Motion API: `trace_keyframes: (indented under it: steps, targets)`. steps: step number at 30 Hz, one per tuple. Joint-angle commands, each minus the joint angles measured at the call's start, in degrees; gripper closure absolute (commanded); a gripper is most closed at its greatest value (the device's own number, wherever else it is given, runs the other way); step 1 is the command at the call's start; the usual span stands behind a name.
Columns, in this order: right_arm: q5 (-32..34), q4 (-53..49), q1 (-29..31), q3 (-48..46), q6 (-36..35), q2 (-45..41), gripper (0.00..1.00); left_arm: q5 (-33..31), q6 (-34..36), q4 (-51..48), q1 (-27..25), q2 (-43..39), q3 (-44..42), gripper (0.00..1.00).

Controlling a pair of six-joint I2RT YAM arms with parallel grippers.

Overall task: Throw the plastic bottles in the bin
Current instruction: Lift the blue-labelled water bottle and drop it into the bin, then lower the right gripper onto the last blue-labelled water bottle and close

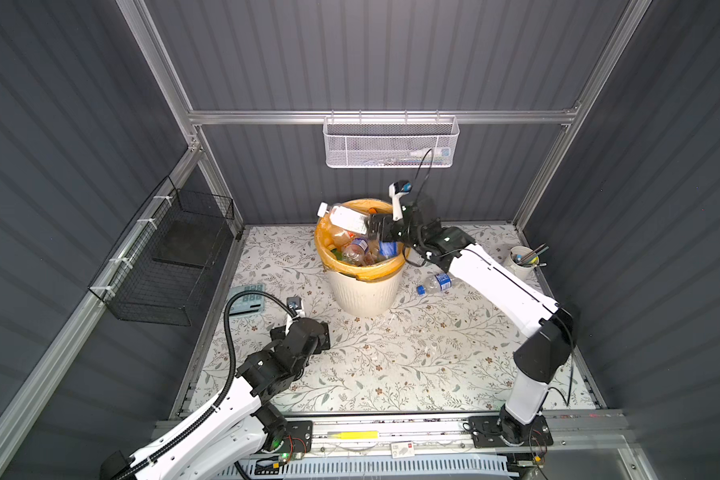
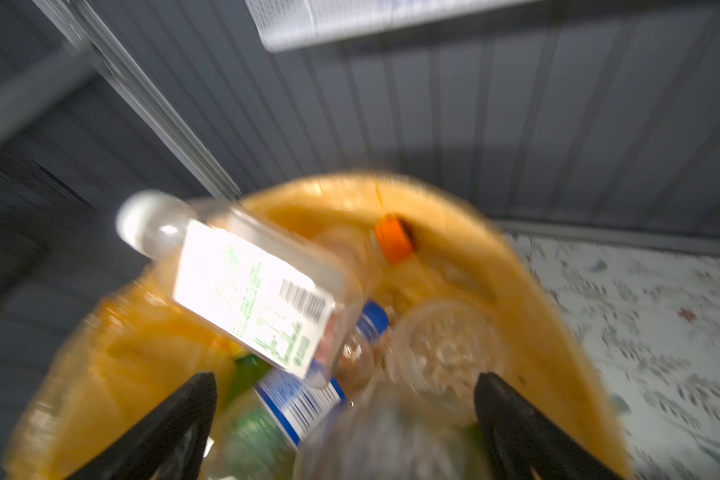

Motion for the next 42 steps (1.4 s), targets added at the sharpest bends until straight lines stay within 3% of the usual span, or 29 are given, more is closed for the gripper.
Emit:
trace_keyframes:
  steps: [1, 7, 16, 24, 34, 42]
  targets:
    - [5.4, -3.4, -0.2, 1.4, -1.9, -11.0, 0.01, -0.6, -0.4, -1.1, 0.0, -0.5, 0.0, 0.0]
    - [14.8, 1.3, -1.6, -7.4, -3.4, -22.0, 0.01, 1.0, -0.7, 0.7, 0.0, 0.7, -0.4, 0.0]
    - [13.0, -3.4, -12.3, -23.0, 5.0, -27.2, 0.01, 2.2, -0.5, 2.0, 0.0, 3.1, 0.1, 0.0]
    - [2.5, -4.7, -22.5, -33.2, 15.5, -19.5, 0.01, 2.3, -0.7, 1.9, 0.0, 3.0, -0.4, 0.0]
    - [-5.1, -4.1, -25.4, -31.8, 22.9, -4.5, 0.01, 2.0, -0.7, 0.9, 0.0, 2.7, -0.6, 0.0]
    - [-6.0, -3.7, -25.4, -31.1, 24.6, 1.2, 0.01, 1.5, -0.6, 0.0, 0.0, 1.6, -1.0, 0.0]
